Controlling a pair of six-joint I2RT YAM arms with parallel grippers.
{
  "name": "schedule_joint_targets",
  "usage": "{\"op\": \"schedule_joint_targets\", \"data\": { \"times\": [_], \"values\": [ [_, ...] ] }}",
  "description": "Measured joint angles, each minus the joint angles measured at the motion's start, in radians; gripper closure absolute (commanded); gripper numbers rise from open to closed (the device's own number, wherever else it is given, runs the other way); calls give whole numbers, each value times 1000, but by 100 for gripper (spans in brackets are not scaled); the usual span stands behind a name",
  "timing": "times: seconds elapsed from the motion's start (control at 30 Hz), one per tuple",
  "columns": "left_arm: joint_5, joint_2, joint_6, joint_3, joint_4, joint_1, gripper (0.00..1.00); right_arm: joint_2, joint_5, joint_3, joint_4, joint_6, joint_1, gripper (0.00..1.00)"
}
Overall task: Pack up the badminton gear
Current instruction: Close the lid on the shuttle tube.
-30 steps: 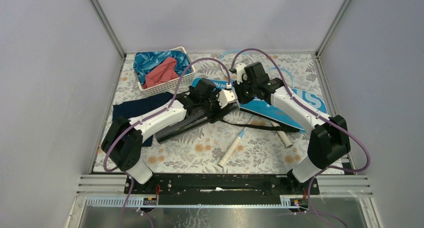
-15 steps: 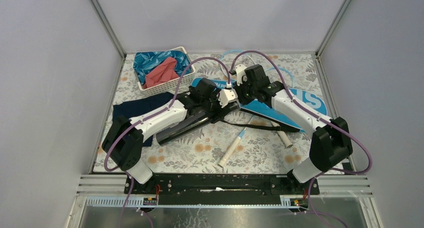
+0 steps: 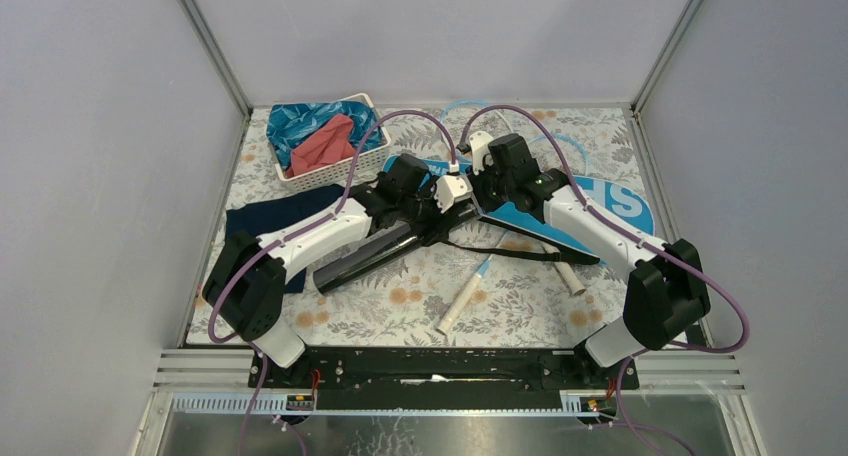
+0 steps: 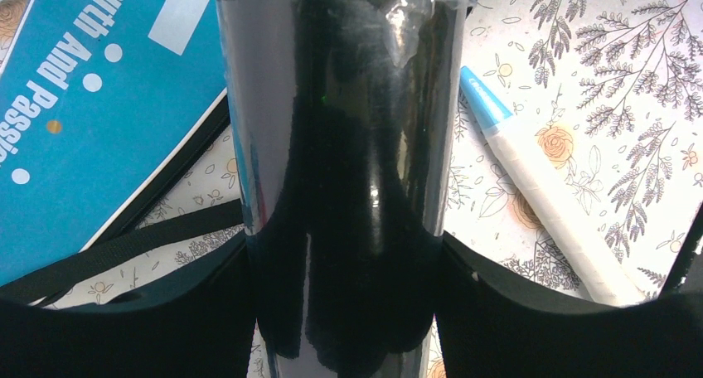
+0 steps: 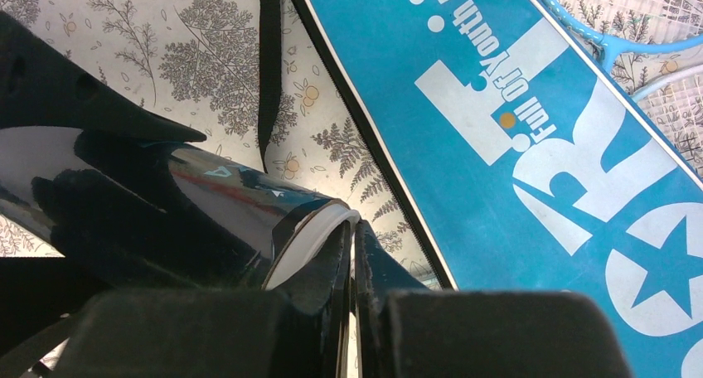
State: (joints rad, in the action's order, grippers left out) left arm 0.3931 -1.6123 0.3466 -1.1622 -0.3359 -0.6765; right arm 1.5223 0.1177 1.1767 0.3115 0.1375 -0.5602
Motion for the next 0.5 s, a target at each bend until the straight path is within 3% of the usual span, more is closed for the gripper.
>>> {"op": "schedule_joint_targets", "data": {
  "times": [0.5],
  "values": [
    [28, -4, 19, 0, -6, 12, 100, -22, -12, -48, -55, -11, -10, 100]
  ]
}}
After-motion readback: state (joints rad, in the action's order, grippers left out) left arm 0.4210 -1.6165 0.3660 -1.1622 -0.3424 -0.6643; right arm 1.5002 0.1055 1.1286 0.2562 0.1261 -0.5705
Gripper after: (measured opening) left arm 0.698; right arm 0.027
